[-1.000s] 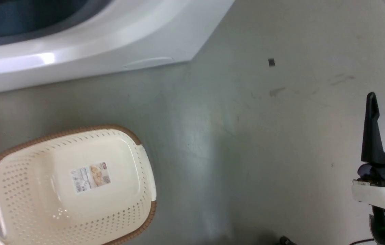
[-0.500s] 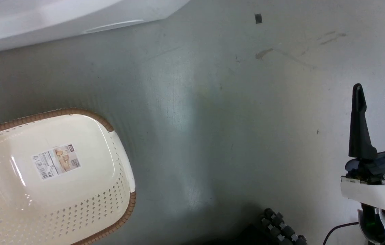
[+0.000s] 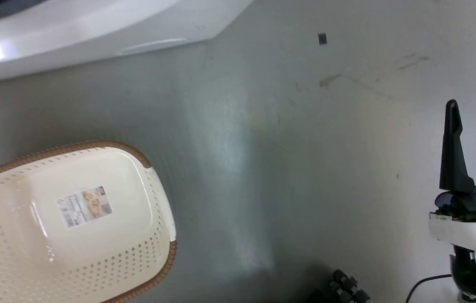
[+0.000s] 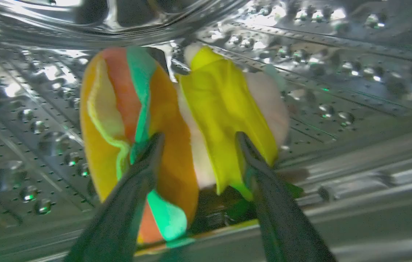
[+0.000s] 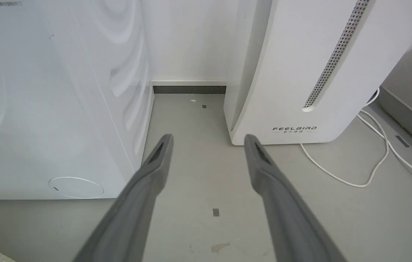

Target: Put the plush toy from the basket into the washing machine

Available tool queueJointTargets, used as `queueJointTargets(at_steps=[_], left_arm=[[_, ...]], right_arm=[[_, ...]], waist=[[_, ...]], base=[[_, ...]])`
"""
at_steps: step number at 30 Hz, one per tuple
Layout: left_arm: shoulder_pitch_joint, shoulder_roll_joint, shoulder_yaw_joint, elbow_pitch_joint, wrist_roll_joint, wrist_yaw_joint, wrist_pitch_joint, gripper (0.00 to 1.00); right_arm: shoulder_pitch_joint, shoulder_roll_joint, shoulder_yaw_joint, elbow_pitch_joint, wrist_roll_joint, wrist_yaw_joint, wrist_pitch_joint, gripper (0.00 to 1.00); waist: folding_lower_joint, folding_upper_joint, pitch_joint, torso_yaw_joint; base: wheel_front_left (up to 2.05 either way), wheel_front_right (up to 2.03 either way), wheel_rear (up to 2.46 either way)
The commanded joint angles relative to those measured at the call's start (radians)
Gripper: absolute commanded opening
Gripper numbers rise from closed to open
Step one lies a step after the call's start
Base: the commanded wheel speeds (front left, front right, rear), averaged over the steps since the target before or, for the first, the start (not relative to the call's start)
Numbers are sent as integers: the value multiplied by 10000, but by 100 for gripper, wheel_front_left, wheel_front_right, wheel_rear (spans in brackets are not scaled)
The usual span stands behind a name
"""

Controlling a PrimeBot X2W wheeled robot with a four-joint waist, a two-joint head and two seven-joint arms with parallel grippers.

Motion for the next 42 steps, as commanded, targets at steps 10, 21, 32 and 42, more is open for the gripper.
queueJointTargets(at_steps=[10, 21, 32, 42], left_arm=[[2365, -1202, -290, 872, -857, -63, -2401, 100], [5264, -1790, -1327, 4, -1764, -71, -5534, 100], [8634, -1862, -691, -2872, -2073, 952, -6251, 100], [13175, -2270, 349, -6894, -1680, 2388, -6260, 100]], right_arm=[[145, 1, -653, 212, -1104, -9, -47, 100], [1074, 1, -965, 236, -1750, -9, -47, 100], [1792, 1, -1029, 250, -1703, -9, -47, 100], [2359, 1, -727, 403, -1513, -9, -47, 100]], waist=[[-1, 0, -2945, 1280], [-1, 0, -5779, 2440], [-1, 0, -7132, 2871], [-1, 0, -7789, 3148]], base=[[0, 0, 0], [0, 0, 0], [0, 0, 0], [0, 0, 0]])
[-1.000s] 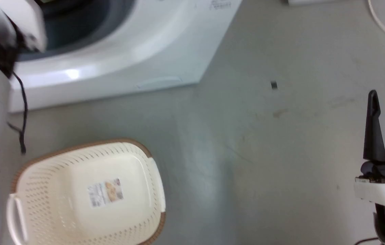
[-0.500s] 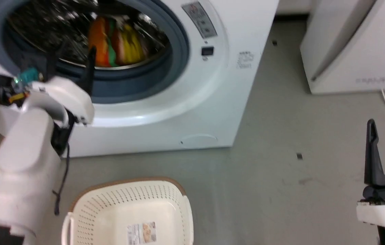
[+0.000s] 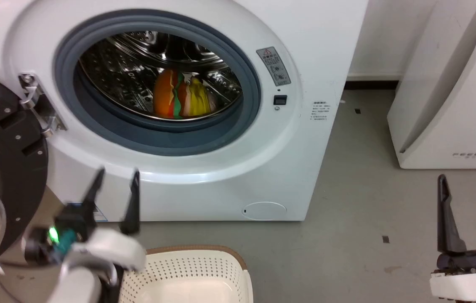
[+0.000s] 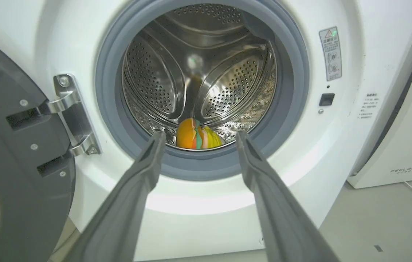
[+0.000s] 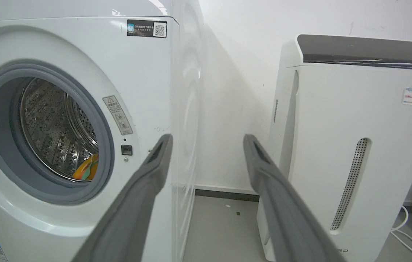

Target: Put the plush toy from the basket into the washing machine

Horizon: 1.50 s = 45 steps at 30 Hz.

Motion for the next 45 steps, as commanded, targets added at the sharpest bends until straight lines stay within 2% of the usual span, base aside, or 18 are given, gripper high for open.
queueJointTargets(at_steps=[1, 8, 13, 19, 20, 45], left_arm=[[504, -151, -50, -149, 163, 103, -42, 100], [1964, -792, 15, -817, 650, 180, -42, 100], [2617, -1193, 486, -1338, 1081, 263, -43, 100], [3093, -1576, 892, -1651, 1518, 47, -43, 100], [3034, -1601, 918, -1645, 1503, 27, 0, 0], [3002, -1841, 1238, -1819, 1912, -171, 448, 0]], right_arm=[[145, -1, 85, 83, 56, -9, -47, 100], [337, -1, 280, 150, 40, -9, -47, 100], [485, -1, 345, 245, 49, -9, -47, 100], [646, -1, 422, 347, 76, -9, -47, 100], [557, 0, 412, 326, 13, 0, 0, 0], [431, 0, 637, 546, -51, -2, 439, 0]], waist=[[3, -1, -101, 90], [3, -1, -256, 188], [3, -1, -343, 221], [3, -1, -445, 207], [3, -1, -448, 206], [3, -1, -475, 165]], base=[[0, 0, 0], [0, 0, 0], [0, 0, 0], [0, 0, 0], [0, 0, 0], [0, 0, 0]])
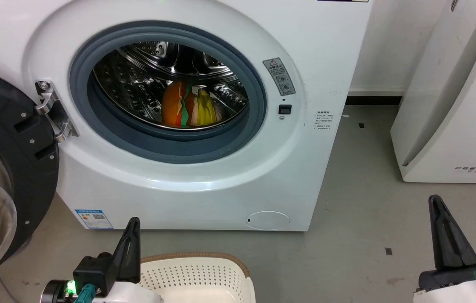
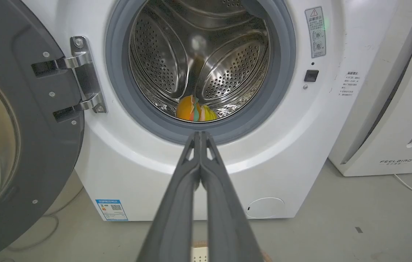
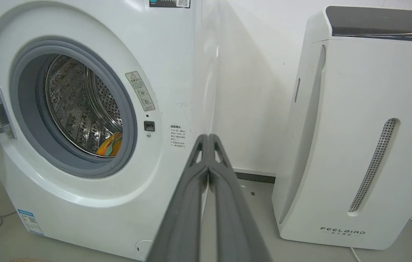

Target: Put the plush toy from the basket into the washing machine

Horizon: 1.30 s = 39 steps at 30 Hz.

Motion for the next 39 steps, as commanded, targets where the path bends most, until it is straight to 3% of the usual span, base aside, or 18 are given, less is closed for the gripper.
queueJointTargets(at_steps=[1, 39], left_arm=[[-38, -61, 67, -88, 144, -67, 83, 0], [-110, -491, 630, -402, 881, -415, 880, 0]], right_arm=[[-118, 0, 54, 56, -37, -2, 98, 0], [-349, 0, 487, 463, -150, -5, 896, 0]], waist=[[0, 0, -2, -4], [0, 0, -44, -77]], base=[[0, 0, 0], [0, 0, 0]])
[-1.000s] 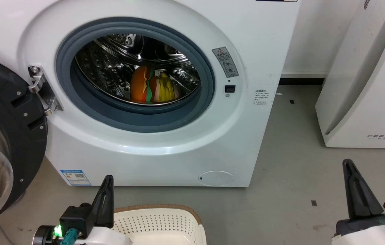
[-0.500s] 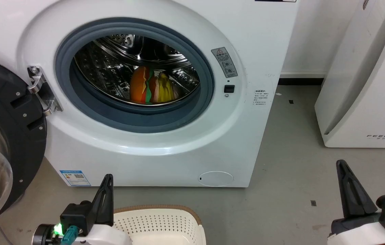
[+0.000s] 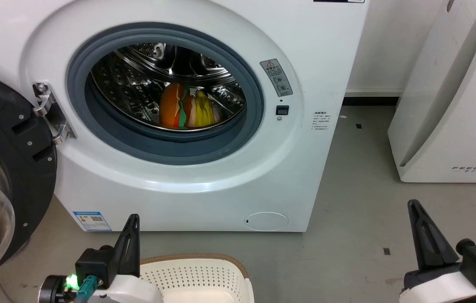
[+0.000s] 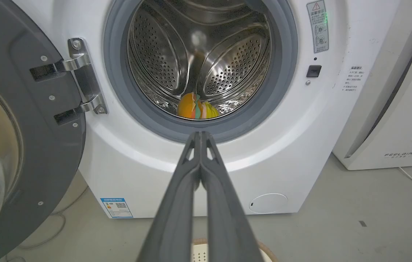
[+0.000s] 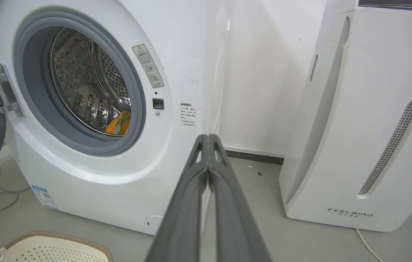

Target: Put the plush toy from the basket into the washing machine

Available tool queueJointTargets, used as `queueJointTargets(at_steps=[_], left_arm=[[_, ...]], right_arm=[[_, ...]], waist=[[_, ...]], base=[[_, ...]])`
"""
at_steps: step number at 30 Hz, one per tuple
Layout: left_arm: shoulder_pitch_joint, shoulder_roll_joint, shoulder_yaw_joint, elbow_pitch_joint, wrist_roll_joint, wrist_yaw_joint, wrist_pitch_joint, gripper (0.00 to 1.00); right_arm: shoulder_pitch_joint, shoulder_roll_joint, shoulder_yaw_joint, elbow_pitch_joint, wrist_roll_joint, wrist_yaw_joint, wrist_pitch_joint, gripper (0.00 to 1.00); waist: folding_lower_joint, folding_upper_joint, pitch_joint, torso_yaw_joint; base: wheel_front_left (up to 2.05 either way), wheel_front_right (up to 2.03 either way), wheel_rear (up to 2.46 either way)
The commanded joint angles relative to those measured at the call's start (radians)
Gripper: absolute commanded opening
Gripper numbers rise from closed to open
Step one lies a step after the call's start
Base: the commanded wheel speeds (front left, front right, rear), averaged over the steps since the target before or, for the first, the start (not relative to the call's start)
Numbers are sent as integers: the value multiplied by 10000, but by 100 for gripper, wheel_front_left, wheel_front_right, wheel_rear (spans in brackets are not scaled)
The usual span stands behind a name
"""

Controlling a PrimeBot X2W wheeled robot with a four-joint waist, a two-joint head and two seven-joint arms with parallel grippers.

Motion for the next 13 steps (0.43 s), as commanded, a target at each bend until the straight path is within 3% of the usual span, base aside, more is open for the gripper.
queueJointTargets(at_steps=[1, 13], left_arm=[[-94, -65, 82, -74, 119, -92, 43, 0], [-116, -197, 256, -171, 347, -199, 288, 0]], right_arm=[[-144, 0, 53, 58, -76, -5, 50, 0], [-215, 0, 187, 183, -110, -6, 296, 0]], waist=[[0, 0, -1, -3], [0, 0, -14, -25]], base=[[0, 0, 0], [0, 0, 0]])
